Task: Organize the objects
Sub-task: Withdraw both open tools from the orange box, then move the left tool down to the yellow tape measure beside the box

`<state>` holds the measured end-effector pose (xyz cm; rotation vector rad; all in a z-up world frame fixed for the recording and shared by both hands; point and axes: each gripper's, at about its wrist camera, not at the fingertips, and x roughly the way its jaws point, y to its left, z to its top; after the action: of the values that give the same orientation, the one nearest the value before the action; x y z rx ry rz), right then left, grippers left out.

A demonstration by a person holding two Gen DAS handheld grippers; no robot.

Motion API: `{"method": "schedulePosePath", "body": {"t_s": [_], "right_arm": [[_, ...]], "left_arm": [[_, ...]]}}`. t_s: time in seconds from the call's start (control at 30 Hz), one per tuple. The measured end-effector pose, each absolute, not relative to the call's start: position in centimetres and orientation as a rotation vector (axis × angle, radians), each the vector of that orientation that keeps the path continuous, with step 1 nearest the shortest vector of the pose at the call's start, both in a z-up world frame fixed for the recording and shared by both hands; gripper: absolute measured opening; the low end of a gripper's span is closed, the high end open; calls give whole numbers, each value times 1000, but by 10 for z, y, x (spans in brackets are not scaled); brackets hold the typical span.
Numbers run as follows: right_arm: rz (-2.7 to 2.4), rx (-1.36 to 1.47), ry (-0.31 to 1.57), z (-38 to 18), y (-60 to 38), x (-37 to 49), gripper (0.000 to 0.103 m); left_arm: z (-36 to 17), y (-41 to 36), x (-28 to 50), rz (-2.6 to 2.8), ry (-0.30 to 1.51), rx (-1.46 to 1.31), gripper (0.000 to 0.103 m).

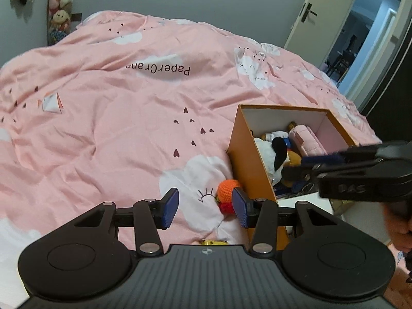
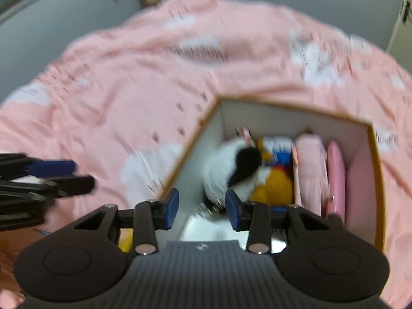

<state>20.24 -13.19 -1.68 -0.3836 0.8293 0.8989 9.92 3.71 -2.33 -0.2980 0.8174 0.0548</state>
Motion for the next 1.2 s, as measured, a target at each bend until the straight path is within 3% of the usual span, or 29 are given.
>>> {"method": "schedulePosePath", "body": {"t_s": [0.33,0.43,1.03,1.2], "right_arm": [[1007,-556,654,-9,-100,141,43],[1011,-618,628,-18,-92,124,43],[912,-688,530,-55,-102,94,44],[888,-626,548,-49,-109,102,44]], "left_arm": [[-26,46,82,39,891,-250,54],[-31,47,78,30,928,-237,47],[-55,58,66,-69,1047,-300,47],[-64,60,68,-113,1078,-301,52]]}}
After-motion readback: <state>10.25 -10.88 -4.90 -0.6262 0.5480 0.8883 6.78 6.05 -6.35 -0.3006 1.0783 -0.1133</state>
